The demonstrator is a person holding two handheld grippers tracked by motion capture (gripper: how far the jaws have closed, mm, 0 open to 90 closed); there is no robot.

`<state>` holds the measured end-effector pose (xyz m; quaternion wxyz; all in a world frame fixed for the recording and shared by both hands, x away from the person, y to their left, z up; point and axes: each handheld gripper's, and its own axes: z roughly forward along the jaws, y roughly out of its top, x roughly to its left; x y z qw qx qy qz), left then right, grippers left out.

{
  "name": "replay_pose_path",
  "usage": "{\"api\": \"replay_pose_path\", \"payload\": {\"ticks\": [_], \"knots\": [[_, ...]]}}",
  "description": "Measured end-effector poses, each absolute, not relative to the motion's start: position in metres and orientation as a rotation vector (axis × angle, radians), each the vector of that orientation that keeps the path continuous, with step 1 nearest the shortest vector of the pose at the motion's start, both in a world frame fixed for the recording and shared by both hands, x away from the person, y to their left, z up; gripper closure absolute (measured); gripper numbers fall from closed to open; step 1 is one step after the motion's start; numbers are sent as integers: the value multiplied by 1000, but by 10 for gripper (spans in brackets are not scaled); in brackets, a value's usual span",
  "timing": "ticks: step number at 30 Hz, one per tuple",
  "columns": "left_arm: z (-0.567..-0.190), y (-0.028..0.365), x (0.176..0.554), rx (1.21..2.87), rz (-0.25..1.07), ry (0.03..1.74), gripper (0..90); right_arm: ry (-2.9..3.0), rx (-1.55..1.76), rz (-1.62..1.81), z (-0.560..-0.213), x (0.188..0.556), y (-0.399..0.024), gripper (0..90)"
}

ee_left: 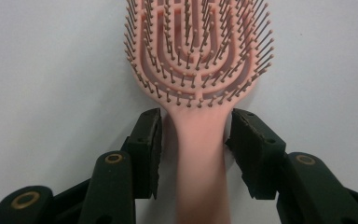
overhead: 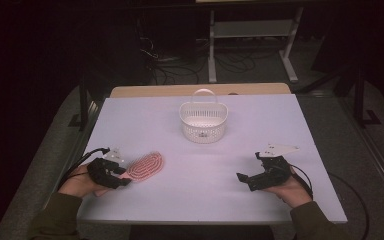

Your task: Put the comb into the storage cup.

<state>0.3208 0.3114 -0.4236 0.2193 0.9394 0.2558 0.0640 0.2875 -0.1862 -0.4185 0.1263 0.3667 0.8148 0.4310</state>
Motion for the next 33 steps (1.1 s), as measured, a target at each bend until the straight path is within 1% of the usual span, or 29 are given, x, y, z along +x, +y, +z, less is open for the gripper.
{"api": "replay_pose_path", "payload": {"ticks": [18,24,33], "knots": [[-422,304,322,2636,169,737,631,2374,1068,1256,-419,288,-186,0],[-421,304,323,2640,162,735,692,2376,1065,1256,-419,288,-185,0],[-421,302,323,2655,161,740,702,2378,1065,1256,-419,288,-185,0]]}}
